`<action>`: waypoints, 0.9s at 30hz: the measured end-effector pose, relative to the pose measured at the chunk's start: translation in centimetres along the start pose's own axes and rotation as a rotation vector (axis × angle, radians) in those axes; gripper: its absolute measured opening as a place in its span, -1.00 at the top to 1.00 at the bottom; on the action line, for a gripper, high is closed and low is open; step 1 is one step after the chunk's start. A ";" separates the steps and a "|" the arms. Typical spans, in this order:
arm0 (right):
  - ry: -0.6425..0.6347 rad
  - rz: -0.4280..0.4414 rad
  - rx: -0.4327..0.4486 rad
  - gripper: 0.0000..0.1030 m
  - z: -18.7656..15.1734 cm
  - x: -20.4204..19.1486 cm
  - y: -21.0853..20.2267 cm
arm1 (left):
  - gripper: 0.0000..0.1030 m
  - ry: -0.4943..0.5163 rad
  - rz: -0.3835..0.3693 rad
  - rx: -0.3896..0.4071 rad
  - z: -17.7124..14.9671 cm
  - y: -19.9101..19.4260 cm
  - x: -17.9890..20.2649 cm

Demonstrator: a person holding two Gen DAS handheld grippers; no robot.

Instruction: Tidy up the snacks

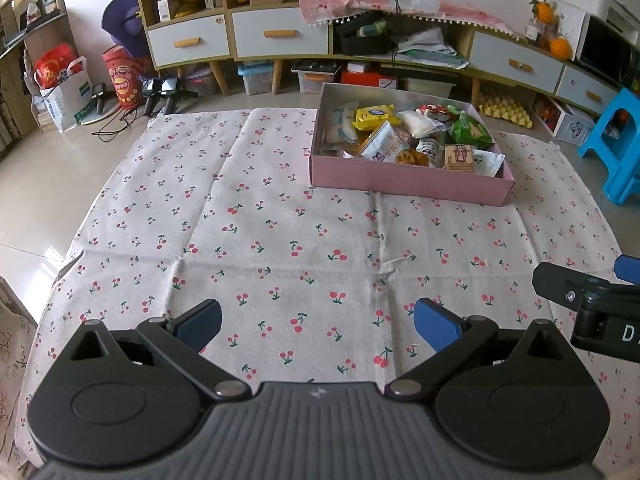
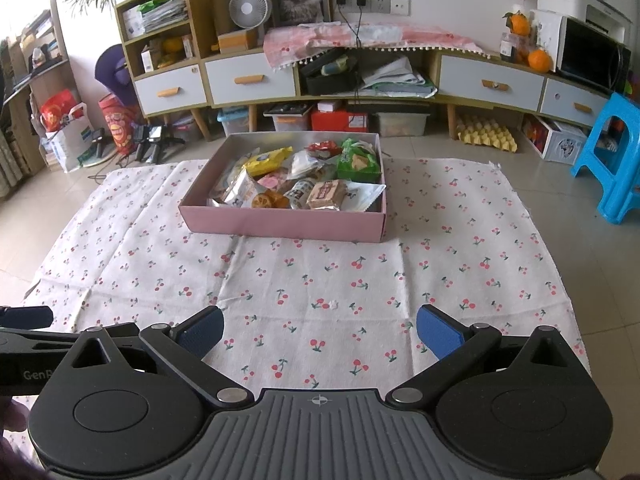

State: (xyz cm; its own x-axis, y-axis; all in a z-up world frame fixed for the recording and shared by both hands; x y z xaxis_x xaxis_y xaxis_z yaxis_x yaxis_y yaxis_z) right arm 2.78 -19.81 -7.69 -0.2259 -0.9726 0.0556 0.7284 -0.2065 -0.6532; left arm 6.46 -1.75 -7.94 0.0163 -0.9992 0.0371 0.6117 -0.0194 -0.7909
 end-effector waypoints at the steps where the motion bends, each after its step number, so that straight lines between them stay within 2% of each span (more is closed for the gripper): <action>1: 0.000 0.000 -0.001 -1.00 0.0 0.0 0.0 | -0.99 -0.001 -0.001 -0.001 -0.1 0.0 0.0; 27: 0.001 0.001 -0.004 -1.00 -0.1 -0.1 0.0 | -0.99 0.000 -0.009 -0.013 -0.2 0.2 0.0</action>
State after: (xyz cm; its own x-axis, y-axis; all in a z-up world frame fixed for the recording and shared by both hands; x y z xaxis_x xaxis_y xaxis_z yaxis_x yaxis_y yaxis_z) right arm 2.75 -19.71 -7.80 -0.2259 -0.9727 0.0537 0.7260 -0.2048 -0.6565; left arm 6.45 -1.76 -8.21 0.0107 -0.9990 0.0443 0.6014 -0.0290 -0.7985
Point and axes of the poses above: each gripper's, at about its wrist camera, not at the fingertips, and y roughly the way its jaws point, x to its right, z to its top, the point moved 8 cm from there along y, roughly the way its jaws point, and after that the axes turned 5 degrees about -y, right-handed, at the moved point
